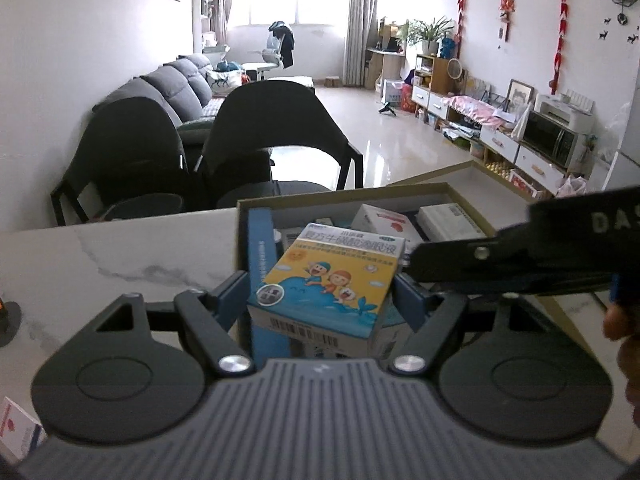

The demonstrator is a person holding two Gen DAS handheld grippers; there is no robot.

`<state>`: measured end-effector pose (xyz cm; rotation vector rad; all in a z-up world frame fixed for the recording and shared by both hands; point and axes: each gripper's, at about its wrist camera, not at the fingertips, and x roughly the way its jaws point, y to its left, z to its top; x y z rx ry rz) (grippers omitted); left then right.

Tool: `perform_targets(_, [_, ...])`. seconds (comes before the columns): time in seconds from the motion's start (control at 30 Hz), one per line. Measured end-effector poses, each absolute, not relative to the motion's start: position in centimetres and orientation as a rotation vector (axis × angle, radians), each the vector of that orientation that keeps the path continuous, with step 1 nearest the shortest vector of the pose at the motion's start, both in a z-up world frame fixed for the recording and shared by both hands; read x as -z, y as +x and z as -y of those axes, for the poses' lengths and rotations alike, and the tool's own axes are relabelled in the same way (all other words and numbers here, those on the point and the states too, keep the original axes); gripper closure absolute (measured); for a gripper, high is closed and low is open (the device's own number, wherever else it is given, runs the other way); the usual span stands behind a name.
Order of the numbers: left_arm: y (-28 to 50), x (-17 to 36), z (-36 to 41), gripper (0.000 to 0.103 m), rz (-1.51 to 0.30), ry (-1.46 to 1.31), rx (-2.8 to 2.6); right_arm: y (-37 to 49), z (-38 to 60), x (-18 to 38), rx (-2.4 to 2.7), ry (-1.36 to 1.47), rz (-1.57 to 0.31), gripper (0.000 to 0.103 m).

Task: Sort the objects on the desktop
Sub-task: 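Carry the yellow cartoon box with the left gripper over the beige box, then lower the yellow box into the beige box with the left gripper while the right gripper pushes boxes aside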

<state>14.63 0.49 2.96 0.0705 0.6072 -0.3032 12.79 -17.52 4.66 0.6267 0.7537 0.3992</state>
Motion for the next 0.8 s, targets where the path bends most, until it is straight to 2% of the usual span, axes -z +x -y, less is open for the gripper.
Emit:
perform_targets(0.27, [16.3,-2.2,0.4,0.028,-0.645,0.081,0.285,16.7,17.3,-3.5,-0.411,0.652,-0.835,0.074])
perform_targets(0.8, [16.6,-1.8,1.1,0.028,-0.698,0.130,0.313,18.5,15.9,-3.1,-0.381,0.588,-0.861,0.071])
